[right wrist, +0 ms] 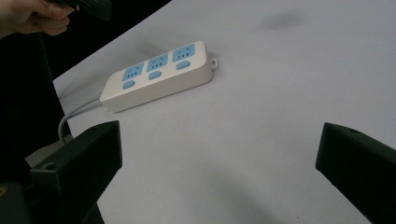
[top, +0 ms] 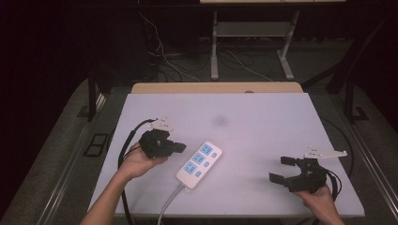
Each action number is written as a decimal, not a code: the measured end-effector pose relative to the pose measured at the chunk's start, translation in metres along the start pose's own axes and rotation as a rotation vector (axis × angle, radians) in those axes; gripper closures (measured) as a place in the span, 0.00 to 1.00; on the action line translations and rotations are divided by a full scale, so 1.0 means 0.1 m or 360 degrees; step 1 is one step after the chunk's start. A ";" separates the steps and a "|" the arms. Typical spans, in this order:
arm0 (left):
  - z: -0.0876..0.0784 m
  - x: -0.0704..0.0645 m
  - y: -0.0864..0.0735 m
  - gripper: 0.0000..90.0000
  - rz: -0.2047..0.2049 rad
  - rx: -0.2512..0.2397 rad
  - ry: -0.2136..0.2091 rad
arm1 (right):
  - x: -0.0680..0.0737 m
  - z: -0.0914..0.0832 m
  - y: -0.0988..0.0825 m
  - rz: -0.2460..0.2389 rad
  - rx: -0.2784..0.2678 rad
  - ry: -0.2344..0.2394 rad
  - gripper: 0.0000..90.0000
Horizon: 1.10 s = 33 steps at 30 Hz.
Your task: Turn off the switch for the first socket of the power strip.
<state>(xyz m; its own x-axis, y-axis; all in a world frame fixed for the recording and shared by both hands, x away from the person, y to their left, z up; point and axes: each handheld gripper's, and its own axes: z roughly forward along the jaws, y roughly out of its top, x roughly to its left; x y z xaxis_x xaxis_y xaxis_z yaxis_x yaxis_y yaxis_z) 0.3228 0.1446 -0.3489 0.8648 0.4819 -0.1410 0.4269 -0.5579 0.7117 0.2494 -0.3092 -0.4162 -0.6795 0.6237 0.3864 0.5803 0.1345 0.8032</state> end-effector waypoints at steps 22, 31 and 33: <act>-0.37 0.13 -0.36 0.13 -0.0245 -0.0253 0.0108 | 0.00 0.01 0.00 0.0004 0.0001 0.0001 0.00; -0.40 0.02 -0.51 0.00 -0.0271 -0.0348 0.0181 | 0.00 0.01 0.00 0.0004 0.0001 0.0002 0.00; -0.39 -0.01 -0.54 0.00 -0.0269 -0.0370 0.0182 | 0.00 0.01 0.00 0.0003 0.0000 0.0002 0.00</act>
<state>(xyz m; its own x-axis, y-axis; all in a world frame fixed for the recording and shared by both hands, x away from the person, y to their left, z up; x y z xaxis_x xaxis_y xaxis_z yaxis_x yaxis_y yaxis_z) 0.2888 0.2008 -0.3601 0.7455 0.6352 -0.2019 0.4791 -0.3000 0.8249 0.2498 -0.3082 -0.4171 -0.6790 0.6229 0.3887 0.5815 0.1331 0.8026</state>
